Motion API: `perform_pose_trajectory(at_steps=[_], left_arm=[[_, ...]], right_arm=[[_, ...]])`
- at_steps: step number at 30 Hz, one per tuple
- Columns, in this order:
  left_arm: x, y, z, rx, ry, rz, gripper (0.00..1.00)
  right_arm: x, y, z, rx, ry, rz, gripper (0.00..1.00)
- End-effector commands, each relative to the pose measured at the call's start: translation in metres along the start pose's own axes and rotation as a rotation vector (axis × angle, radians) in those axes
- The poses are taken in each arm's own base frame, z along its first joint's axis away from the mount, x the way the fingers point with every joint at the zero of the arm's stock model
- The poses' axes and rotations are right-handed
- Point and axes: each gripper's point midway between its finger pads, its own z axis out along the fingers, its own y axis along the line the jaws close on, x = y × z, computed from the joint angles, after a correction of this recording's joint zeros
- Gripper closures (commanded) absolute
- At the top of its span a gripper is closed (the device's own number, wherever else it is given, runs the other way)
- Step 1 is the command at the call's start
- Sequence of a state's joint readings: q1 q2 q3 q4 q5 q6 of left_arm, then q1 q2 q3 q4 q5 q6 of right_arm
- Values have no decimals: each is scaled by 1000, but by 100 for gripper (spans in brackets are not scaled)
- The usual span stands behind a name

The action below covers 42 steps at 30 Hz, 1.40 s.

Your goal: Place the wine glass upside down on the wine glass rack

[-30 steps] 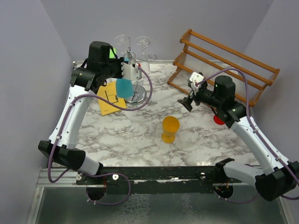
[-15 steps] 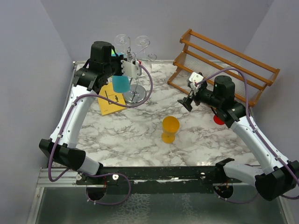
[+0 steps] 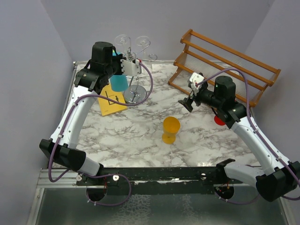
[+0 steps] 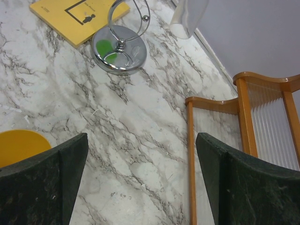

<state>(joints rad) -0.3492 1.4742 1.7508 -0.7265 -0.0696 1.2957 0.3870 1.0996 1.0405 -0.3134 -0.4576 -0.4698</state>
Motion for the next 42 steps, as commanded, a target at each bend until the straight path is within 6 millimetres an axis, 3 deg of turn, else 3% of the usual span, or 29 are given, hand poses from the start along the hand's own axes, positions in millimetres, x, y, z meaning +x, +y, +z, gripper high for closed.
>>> perform_pose_trajectory(at_steps=[1, 24, 42], left_arm=[[8, 12, -11, -52, 53, -2, 100], [19, -2, -36, -8, 101, -32, 100], [-2, -11, -42, 59, -20, -42, 100]], right_arm=[[0, -2, 1, 10, -4, -17, 3], [1, 0, 1, 3, -4, -17, 3], [2, 1, 2, -8, 1, -15, 3]])
